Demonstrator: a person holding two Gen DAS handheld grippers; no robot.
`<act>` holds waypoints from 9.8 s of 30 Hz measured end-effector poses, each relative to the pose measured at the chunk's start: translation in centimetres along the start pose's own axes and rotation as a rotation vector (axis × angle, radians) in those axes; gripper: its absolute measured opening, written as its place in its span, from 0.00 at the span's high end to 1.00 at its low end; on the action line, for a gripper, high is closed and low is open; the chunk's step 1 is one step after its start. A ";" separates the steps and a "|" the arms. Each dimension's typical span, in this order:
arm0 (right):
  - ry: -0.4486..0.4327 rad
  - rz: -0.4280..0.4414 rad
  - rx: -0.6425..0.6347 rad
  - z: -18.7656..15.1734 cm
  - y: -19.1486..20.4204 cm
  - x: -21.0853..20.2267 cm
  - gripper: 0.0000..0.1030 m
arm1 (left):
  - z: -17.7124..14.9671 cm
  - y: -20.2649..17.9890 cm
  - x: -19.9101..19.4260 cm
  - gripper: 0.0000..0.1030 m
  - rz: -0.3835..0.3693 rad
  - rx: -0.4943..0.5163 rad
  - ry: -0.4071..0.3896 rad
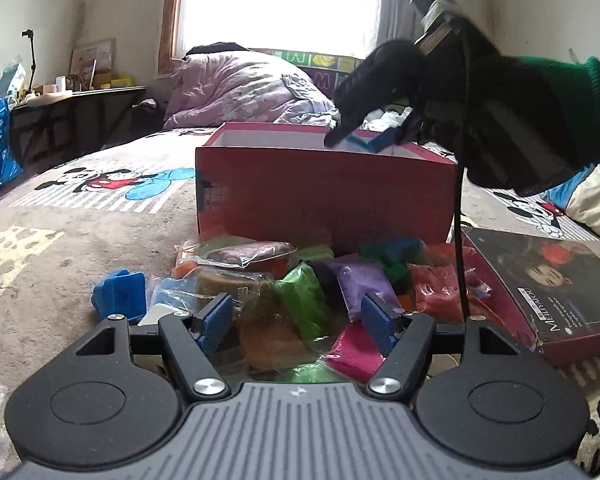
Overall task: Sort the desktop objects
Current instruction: 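Carry the teal clay bag into the red box and open the right gripper, then move the right tool to the dark portrait book and grasp its edge, then grasp the book edge with left while right also holds the book, then lift the book with both tools and lay it over the red box, then open both grippers and pull both tools back from the covered box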
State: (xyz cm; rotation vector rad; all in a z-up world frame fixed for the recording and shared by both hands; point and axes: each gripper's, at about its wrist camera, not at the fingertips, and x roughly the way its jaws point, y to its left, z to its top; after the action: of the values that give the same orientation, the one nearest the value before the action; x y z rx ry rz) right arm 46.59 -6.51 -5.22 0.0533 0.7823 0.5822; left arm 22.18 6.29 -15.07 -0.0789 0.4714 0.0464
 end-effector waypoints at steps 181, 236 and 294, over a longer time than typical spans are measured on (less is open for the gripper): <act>-0.458 -0.025 0.053 -5.9 -5.0 -7.8 0.13 | 13.1 11.6 12.7 0.24 -0.324 -0.141 -0.052; -0.251 0.056 0.023 -4.1 -5.7 -4.7 0.11 | 14.2 2.1 14.0 0.07 -0.218 0.201 0.080; -0.238 -0.326 0.061 -18.6 7.9 -27.6 0.01 | 7.6 -1.6 -17.2 0.06 -0.057 -0.034 0.011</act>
State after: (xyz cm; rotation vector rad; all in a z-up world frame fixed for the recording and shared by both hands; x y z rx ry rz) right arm 14.72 -17.05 1.41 0.0491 0.5615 0.2363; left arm 10.39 4.86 -0.42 -0.1264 0.4794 -0.0020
